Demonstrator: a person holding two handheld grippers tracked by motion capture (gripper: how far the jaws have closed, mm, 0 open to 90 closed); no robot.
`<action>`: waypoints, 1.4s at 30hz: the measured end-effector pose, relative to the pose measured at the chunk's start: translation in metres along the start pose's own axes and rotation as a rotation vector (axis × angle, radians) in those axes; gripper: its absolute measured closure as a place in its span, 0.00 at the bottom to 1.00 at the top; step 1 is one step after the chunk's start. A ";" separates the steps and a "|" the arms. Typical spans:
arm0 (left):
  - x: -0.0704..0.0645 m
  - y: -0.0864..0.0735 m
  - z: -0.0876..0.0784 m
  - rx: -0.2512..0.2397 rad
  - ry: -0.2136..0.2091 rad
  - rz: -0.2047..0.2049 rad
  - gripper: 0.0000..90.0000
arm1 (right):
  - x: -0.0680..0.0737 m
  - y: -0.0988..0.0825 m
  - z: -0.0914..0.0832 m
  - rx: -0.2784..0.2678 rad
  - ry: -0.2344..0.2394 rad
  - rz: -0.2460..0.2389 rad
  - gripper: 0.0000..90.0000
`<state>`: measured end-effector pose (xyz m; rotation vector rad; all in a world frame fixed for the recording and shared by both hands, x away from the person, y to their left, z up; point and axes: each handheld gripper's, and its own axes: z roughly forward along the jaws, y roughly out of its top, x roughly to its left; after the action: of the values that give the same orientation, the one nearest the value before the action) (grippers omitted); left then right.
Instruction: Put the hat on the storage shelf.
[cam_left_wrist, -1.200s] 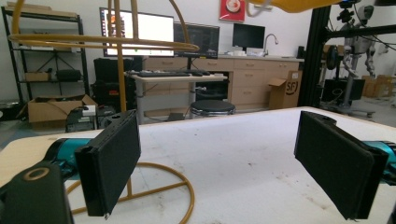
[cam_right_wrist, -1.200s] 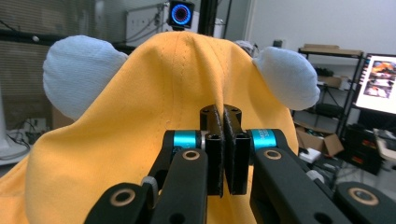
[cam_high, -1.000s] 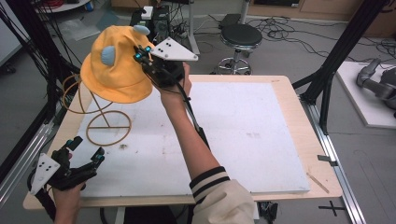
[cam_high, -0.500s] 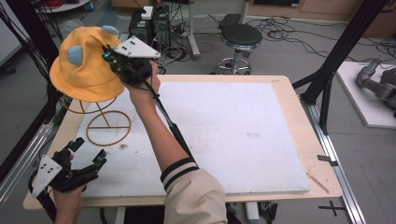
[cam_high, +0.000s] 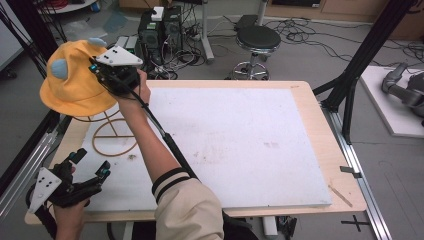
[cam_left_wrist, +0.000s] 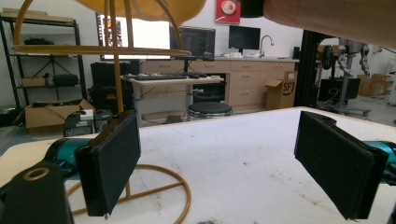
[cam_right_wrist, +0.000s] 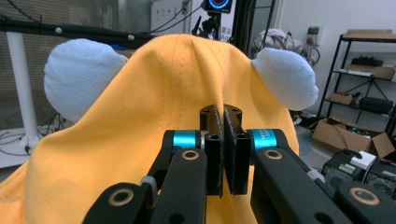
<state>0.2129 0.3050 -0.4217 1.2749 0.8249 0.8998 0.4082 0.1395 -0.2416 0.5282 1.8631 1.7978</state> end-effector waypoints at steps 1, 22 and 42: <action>0.000 0.000 0.000 -0.001 0.001 -0.001 0.17 | 0.000 0.000 0.000 0.000 0.000 0.000 0.98; 0.002 0.001 -0.002 -0.008 0.006 -0.011 0.17 | 0.009 -0.006 0.005 0.020 0.008 -0.007 0.93; 0.005 -0.002 -0.002 0.008 0.005 -0.010 0.17 | -0.015 0.013 -0.028 0.033 -0.094 -0.047 0.25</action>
<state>0.2135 0.3099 -0.4244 1.2756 0.8386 0.8929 0.4032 0.1089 -0.2275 0.5667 1.8294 1.6847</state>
